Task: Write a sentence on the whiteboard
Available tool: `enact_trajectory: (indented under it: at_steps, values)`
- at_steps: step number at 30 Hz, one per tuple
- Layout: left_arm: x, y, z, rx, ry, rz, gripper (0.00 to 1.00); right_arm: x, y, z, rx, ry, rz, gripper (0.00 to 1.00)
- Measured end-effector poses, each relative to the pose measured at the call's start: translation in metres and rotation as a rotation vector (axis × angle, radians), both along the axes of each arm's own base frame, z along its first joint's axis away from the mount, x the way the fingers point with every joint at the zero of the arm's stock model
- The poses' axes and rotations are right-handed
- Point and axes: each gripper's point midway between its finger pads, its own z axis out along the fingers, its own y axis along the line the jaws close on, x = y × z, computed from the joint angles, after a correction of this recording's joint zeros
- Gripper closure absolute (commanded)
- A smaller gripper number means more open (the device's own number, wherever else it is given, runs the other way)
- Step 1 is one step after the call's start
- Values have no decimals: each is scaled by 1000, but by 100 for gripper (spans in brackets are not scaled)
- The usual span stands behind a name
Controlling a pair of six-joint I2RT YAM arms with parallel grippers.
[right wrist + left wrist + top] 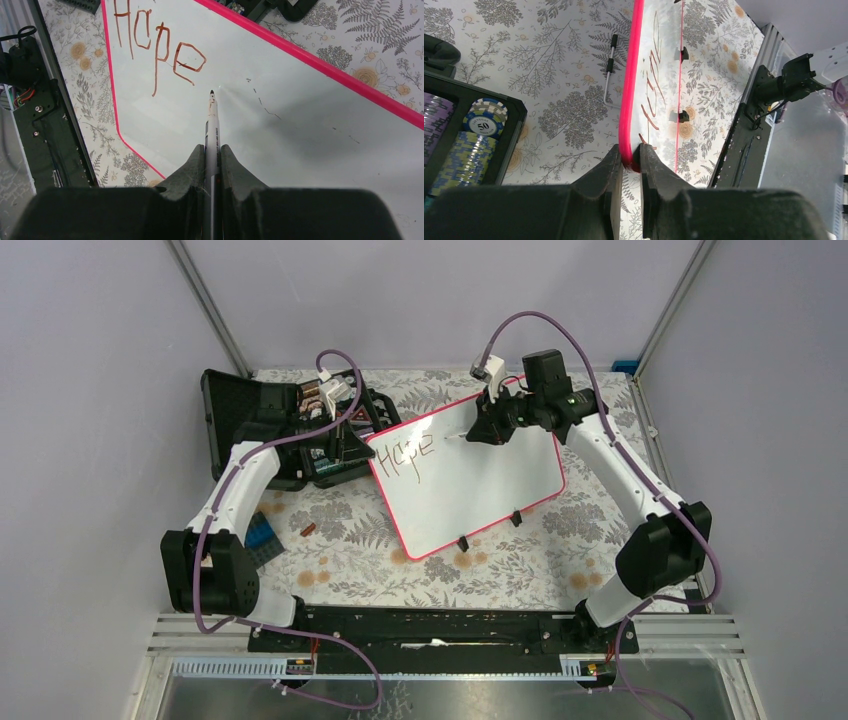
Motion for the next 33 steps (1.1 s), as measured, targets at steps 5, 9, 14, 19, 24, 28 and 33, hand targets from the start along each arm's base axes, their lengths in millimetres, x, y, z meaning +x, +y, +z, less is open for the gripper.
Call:
enact_trajectory:
  at_steps: [5,9,14,19,24,28,33]
  values:
    - [-1,-1,0,-6,15,2,95,6,-1,-6,-17,6,-14,100]
    - [-2,-1,0,-7,20,4,100,9,-1,-10,-26,10,-22,100]
    - [-2,-1,0,-8,22,5,100,11,0,-4,-19,-8,-23,100]
    - [-2,-1,0,-8,23,5,100,16,-2,-3,-29,-21,-35,100]
    - [-1,0,0,-5,23,9,100,17,-2,-5,-34,-21,-37,100]
    - [-1,0,0,-4,25,11,100,17,-2,-6,-38,-25,-34,100]
    - [0,1,-1,1,25,17,100,14,-4,-14,-46,-15,-29,100]
